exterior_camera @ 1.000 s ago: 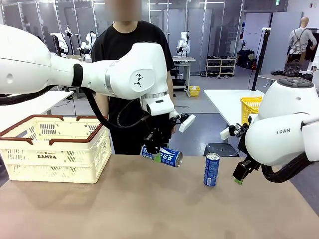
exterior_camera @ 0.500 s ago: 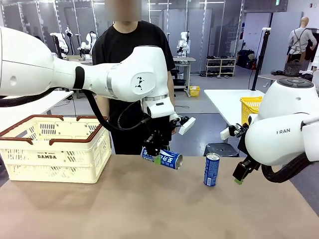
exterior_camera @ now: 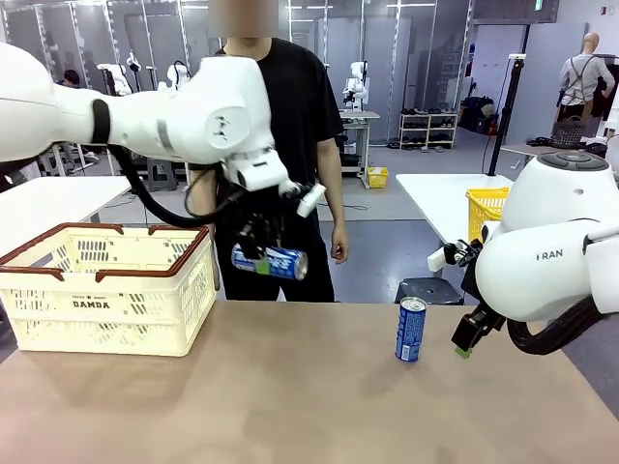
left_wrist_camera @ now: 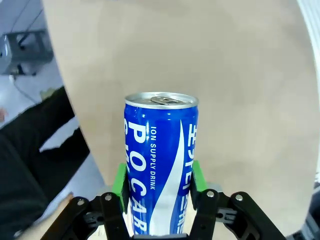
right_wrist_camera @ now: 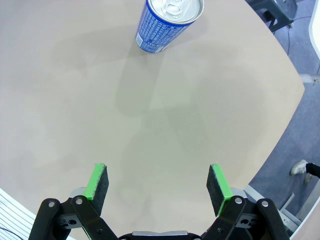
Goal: Place the drinks into the Shopping basket.
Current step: Pick up one drink and place it into the Shopping basket.
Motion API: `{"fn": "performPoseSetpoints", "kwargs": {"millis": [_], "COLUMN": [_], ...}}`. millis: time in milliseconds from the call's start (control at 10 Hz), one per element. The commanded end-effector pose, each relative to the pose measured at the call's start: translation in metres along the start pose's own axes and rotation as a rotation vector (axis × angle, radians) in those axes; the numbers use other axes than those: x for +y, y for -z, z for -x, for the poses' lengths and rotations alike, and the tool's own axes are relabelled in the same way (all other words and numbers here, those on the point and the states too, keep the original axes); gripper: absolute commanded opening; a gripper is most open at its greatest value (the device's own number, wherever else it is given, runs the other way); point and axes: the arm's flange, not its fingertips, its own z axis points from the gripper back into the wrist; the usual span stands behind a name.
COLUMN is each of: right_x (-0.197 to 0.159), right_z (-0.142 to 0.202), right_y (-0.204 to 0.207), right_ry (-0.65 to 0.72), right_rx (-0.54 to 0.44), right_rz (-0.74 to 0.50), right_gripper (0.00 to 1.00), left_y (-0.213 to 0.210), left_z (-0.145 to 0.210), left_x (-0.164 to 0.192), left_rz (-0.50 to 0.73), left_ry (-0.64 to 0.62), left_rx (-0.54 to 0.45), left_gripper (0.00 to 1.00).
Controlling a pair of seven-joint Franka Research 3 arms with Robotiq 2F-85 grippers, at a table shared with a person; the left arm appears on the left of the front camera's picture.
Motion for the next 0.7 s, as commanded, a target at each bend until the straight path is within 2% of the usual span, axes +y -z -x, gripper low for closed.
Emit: {"fn": "performPoseSetpoints", "kwargs": {"millis": [0, 200, 600], "right_x": [0.000, 0.000, 0.000], "right_z": [0.001, 0.001, 0.001], "right_y": [0.000, 0.000, 0.000], "right_ry": [0.003, 0.003, 0.003], "right_rx": [0.002, 0.002, 0.002], "right_rz": [-0.001, -0.001, -0.001], "right_gripper": [0.99, 0.99, 0.99], "left_y": [-0.022, -0.044, -0.065], "left_z": [0.037, 0.089, 0.158], "left_x": [0.001, 0.003, 0.000], "left_rz": [-0.038, -0.061, -0.088], "left_ry": [-0.078, -0.159, -0.209], "left_rx": [-0.045, -0.030, -0.042], "left_gripper": [0.57, 0.57, 0.57]}}
